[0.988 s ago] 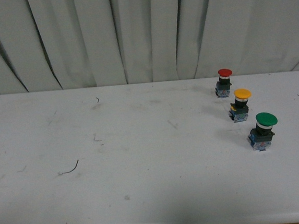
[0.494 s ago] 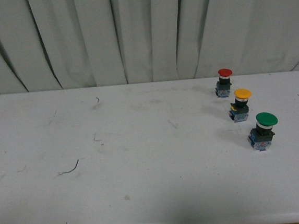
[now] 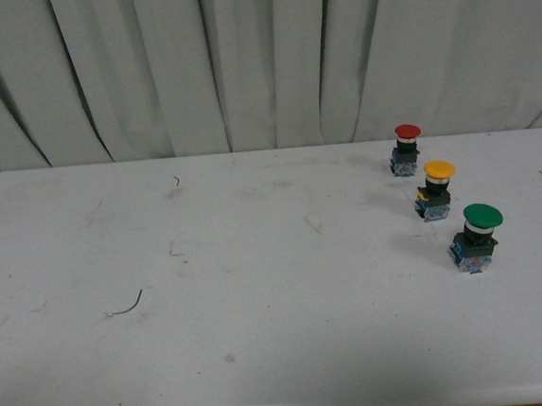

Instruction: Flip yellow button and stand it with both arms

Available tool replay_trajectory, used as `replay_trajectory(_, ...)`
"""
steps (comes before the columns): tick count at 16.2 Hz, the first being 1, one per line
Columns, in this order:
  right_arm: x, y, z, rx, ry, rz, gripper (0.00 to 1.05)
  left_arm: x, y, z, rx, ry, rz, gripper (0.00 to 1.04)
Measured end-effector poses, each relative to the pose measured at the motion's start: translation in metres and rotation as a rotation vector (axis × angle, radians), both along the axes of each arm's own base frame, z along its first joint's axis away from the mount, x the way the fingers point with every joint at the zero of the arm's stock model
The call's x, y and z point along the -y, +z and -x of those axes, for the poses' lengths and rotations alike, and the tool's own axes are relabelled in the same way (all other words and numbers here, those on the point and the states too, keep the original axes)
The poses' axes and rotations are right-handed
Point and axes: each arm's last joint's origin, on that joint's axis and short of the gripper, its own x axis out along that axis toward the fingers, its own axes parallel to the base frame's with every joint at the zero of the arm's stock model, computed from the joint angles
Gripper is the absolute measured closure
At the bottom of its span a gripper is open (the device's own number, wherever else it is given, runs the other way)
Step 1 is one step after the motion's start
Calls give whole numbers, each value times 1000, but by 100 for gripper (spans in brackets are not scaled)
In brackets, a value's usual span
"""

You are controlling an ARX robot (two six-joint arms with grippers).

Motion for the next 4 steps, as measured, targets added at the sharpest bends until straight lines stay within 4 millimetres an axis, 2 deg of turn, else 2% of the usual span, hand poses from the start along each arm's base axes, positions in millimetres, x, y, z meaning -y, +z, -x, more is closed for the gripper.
replay_trajectory(1, 0, 0, 0, 0, 0, 0, 7, 0, 0, 0, 0, 0, 0, 7)
replay_trajectory(4, 0, 0, 0, 0, 0, 0, 6, 0, 0, 0, 0, 0, 0, 7)
